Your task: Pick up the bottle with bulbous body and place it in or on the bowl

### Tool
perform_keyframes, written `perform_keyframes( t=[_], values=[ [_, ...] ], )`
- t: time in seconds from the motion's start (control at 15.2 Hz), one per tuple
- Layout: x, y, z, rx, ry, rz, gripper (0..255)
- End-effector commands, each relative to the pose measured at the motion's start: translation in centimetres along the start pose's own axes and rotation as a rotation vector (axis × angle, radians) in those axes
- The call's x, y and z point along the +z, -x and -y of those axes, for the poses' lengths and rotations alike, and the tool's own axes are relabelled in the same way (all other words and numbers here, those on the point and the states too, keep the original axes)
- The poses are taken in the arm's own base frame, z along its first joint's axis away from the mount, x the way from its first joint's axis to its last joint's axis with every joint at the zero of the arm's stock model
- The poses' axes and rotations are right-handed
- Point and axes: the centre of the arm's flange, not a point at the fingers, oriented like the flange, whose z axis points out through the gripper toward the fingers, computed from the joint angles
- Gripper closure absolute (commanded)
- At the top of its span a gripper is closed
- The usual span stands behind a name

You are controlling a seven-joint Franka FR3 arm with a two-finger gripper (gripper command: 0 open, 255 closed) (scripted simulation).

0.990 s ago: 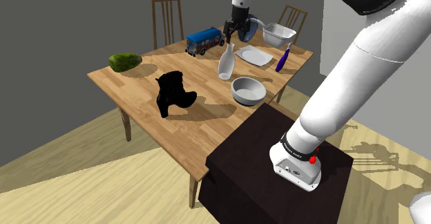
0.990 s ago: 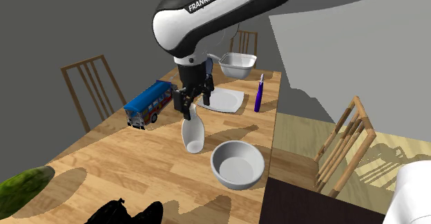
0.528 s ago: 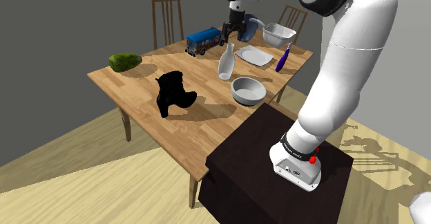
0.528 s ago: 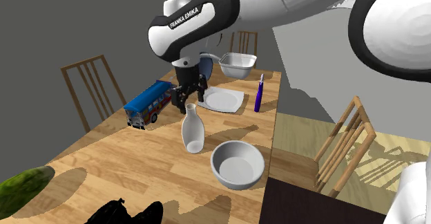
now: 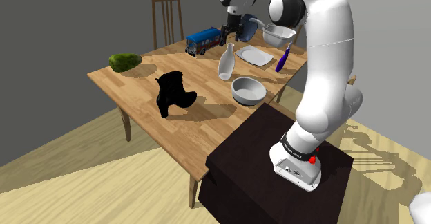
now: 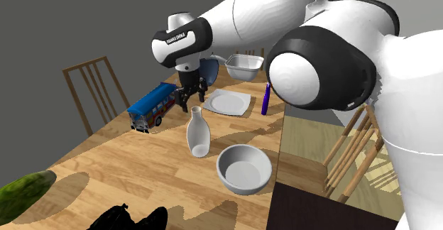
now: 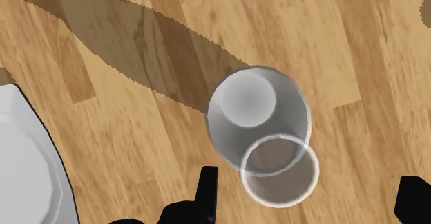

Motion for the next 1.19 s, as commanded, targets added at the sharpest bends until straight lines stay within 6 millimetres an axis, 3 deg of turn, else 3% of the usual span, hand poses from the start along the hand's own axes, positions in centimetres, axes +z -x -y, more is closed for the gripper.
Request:
perform_keyframes(
  t=[0.0,0.53,0.99,1.06,1.12],
  values=[
    [1.2,-1.8,-1.0,0.006,0.0,-0.001,0],
    [5.2,-1.8,-1.0,0.006,0.0,-0.001,0],
    [5.2,-1.8,-1.0,0.006,0.0,-0.001,0],
    [5.2,-1.8,-1.0,0.006,0.0,-0.001,255],
    [5.2,-1.8,-1.0,0.006,0.0,-0.001,255]
  ],
)
